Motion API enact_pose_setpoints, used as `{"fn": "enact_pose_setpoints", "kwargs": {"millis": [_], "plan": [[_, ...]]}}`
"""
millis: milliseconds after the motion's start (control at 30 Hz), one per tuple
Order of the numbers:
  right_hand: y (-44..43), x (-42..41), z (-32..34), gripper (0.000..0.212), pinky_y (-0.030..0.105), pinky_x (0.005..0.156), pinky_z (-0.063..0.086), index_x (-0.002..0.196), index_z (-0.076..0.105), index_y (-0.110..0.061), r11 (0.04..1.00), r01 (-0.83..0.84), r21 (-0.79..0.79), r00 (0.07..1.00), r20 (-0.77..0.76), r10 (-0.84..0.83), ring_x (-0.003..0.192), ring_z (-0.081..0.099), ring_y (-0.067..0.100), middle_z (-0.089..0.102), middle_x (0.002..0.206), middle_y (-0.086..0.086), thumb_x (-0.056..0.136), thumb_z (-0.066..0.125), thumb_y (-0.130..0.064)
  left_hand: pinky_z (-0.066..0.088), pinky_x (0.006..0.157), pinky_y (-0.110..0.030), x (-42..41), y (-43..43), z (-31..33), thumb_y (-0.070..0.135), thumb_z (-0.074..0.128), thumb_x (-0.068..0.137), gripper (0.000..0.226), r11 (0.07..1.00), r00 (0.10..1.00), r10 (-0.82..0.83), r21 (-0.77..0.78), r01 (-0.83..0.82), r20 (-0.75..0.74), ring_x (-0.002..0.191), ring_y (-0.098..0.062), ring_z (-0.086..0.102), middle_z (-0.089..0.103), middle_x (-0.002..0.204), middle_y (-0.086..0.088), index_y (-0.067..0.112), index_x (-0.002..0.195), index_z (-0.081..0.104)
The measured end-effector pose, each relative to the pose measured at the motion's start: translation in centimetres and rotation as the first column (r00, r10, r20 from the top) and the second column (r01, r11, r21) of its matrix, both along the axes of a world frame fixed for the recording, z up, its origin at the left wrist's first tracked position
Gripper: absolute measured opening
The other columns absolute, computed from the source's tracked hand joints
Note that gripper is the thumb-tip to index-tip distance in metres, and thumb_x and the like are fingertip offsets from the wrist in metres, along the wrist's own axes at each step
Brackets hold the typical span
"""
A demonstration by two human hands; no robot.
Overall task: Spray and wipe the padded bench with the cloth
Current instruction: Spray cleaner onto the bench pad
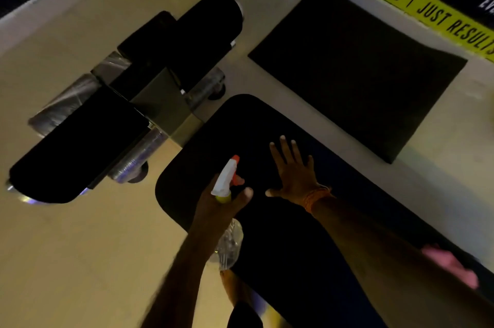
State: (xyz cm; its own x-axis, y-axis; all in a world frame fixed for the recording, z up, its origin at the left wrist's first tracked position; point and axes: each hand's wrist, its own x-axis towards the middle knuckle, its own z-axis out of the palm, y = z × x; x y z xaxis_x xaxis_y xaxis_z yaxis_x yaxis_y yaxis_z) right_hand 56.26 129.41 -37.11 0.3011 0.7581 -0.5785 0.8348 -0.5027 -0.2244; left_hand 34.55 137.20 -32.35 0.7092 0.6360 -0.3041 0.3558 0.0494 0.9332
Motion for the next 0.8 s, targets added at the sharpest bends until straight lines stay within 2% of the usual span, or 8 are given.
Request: {"fn": "enact_pose_setpoints", "kwargs": {"millis": [67,233,333,400,500,633,733,800], "plan": [[-0.1,0.1,-0.1,0.133,0.074,0.118,0.009,0.162,-0.017,-0.025,1.000,-0.001,-0.003,1.000,-0.005,0.001,0.156,-0.022,0.034,-0.028,0.168,0.006,0.076,0.077,-0.064,0.046,0.092,-0.009,0.0,0.2,-0.6,0.082,0.058,0.076,0.086,1.000,1.000,0.005,-0.017,-0.006,-0.014,0.112,0.018,0.054,0.058,0.123,0.034,0.035,0.142,0.030],[0.1,-0.1,0.0,0.134,0.076,0.118,0.011,0.162,-0.017,-0.025,1.000,0.011,-0.014,1.000,-0.010,-0.011,0.156,-0.021,0.034,-0.027,0.169,0.006,0.076,0.077,-0.064,0.050,0.074,-0.021,-0.4,0.0,-1.6,0.051,0.066,0.092,0.049,0.988,0.976,0.096,0.135,-0.071,-0.193,0.075,0.001,0.062,0.060,0.082,0.016,0.069,0.126,0.036],[-0.6,-0.8,0.3,0.133,0.076,0.117,0.010,0.162,-0.018,-0.026,0.999,0.022,-0.035,0.999,-0.023,-0.023,0.156,-0.022,0.034,-0.028,0.168,0.006,0.076,0.077,-0.063,0.042,0.083,-0.006,-0.5,-1.1,-1.8,0.050,0.061,0.093,0.056,0.977,0.979,0.030,0.214,0.013,-0.200,0.095,0.012,0.058,0.058,0.100,0.027,0.066,0.138,0.031],[-1.9,-1.5,0.4,0.134,0.077,0.116,0.010,0.162,-0.018,-0.026,0.999,0.000,-0.051,0.999,-0.033,-0.002,0.155,-0.024,0.035,-0.030,0.168,0.006,0.076,0.078,-0.062,0.042,0.081,-0.003,-1.0,-1.9,-2.0,0.054,0.063,0.090,0.048,0.972,0.971,0.128,0.222,-0.082,-0.200,0.098,0.007,0.061,0.058,0.099,0.031,0.065,0.132,0.042],[-4.3,-2.5,0.4,0.133,0.078,0.117,0.010,0.162,-0.017,-0.027,0.998,-0.036,-0.058,0.998,-0.046,0.033,0.155,-0.026,0.035,-0.032,0.167,0.005,0.077,0.079,-0.059,0.055,0.086,-0.027,-2.9,-3.5,-1.4,0.067,0.059,0.080,0.051,0.930,0.894,0.366,0.125,-0.345,-0.258,0.104,-0.008,0.067,0.063,0.104,0.027,0.053,0.129,0.052],[-6.2,-3.7,0.6,0.132,0.077,0.117,0.012,0.161,-0.018,-0.028,0.990,-0.119,-0.070,0.992,-0.046,0.116,0.155,-0.025,0.036,-0.033,0.166,0.006,0.078,0.079,-0.058,0.052,0.101,-0.038,-4.8,-6.5,-0.1,0.036,0.061,0.099,0.057,0.927,0.883,0.374,0.137,-0.349,-0.285,0.119,-0.009,0.058,0.057,0.127,0.022,0.040,0.152,0.039],[-7.2,-4.0,0.7,0.133,0.076,0.116,0.011,0.161,-0.019,-0.027,0.981,-0.177,-0.078,0.984,-0.030,0.175,0.155,-0.024,0.036,-0.033,0.166,0.007,0.078,0.079,-0.058,0.057,0.094,-0.043,-5.7,-8.6,0.2,0.041,0.059,0.100,0.052,0.877,0.784,0.476,0.156,-0.454,-0.399,0.106,-0.016,0.065,0.059,0.119,0.016,0.049,0.148,0.039],[-8.0,-3.9,0.8,0.133,0.075,0.117,0.012,0.161,-0.018,-0.026,0.976,-0.202,-0.083,0.979,-0.031,0.200,0.156,-0.023,0.036,-0.032,0.167,0.007,0.078,0.080,-0.057,0.058,0.091,-0.054,-6.5,-10.2,0.4,0.048,0.057,0.096,0.052,0.875,0.797,0.478,0.124,-0.468,-0.369,0.106,-0.027,0.067,0.061,0.125,0.014,0.052,0.144,0.037]]}}
